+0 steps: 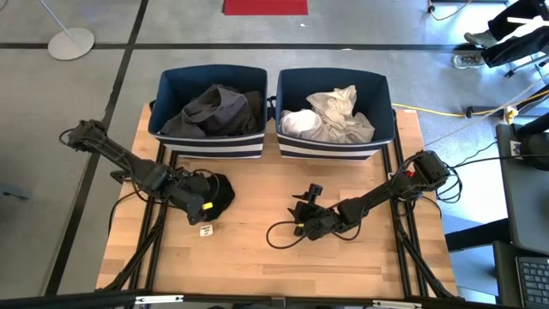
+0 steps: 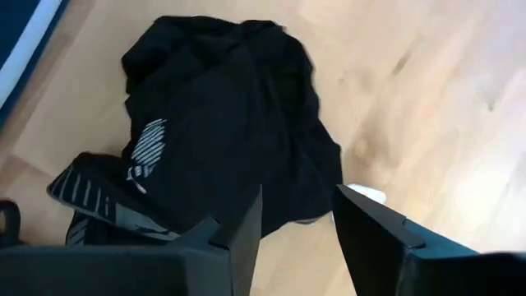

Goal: Sort clothes
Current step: Put the black underwear into the right laundry bin

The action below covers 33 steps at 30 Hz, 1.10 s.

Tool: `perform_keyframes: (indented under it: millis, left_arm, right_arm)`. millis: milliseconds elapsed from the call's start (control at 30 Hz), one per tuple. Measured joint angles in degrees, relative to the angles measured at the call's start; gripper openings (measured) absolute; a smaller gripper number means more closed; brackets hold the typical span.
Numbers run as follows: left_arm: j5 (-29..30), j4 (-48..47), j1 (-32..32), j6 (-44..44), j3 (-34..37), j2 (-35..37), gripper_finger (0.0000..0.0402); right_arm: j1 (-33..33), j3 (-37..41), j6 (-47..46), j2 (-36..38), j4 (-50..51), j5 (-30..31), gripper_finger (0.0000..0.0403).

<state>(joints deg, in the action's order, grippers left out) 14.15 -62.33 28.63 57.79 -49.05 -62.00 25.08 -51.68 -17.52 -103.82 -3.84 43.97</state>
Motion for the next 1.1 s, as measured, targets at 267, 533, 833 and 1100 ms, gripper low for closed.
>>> perform_keyframes:
  millis: [267, 533, 833, 1100]
  left_arm:
    - [0.01, -0.15, -0.27, 3.86, 2.86, 0.02, 0.0209]
    - [0.11, -0.23, -1.21, 10.89, 8.68, 0.02, 0.0252]
    - [0.94, 5.57, -4.22, 13.62, 15.8, 0.02, 0.0253]
    - [1.07, 12.99, -5.49, 13.65, 21.31, 0.07, 0.0253]
  right_arm:
    - [0.0, 0.0, 0.02, -0.01, 0.02, 0.02, 0.0223]
    - [0.0, 0.0, 0.04, 0.0, 0.01, 0.09, 0.0223]
    - [0.0, 0.0, 0.05, 0.01, 0.0, 0.15, 0.0223]
    - [0.0, 0.0, 0.07, -0.01, 0.0, 0.13, 0.0223]
